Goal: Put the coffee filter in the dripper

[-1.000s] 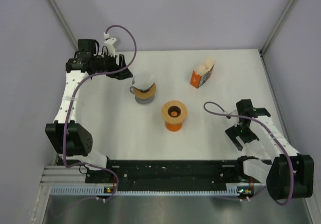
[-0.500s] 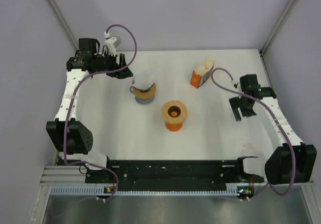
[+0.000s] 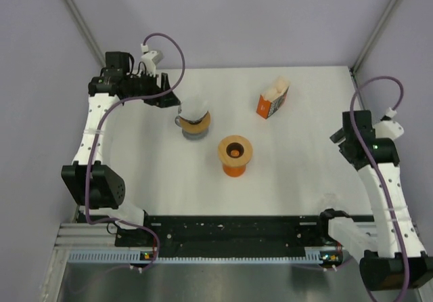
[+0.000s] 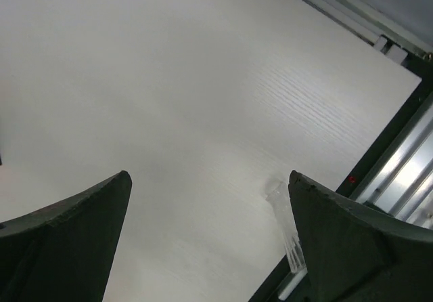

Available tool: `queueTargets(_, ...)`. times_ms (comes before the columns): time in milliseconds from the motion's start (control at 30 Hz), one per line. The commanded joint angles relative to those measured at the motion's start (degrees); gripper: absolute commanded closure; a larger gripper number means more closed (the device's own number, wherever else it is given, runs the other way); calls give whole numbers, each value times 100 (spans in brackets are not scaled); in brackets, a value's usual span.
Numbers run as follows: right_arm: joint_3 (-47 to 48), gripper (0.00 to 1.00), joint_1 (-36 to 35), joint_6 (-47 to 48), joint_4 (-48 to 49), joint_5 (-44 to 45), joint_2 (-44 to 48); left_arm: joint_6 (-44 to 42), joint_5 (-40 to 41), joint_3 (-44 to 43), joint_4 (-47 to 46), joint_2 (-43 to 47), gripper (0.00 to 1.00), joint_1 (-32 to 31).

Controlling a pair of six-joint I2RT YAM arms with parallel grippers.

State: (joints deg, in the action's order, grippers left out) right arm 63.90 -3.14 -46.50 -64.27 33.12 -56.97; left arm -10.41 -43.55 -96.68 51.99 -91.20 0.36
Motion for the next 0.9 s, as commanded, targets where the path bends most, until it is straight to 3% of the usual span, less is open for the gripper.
queueTargets(0,-368,1,85,-2361,-823,354,607,-4,-250,-342,224,234,29,-10)
queueTargets(267,-633,1,94,-4226,-2194,-104,1021,-39,-171,-307,338,392,29,-10)
queueTargets(600,-1309,1,470,-5263,-2195,-491,1109,-136,-180,-509,549,366,29,-10)
queueTargets(867,-1670,1,735,-5835,-2178,-201,917,-119,-242,-518,611,366,29,-10)
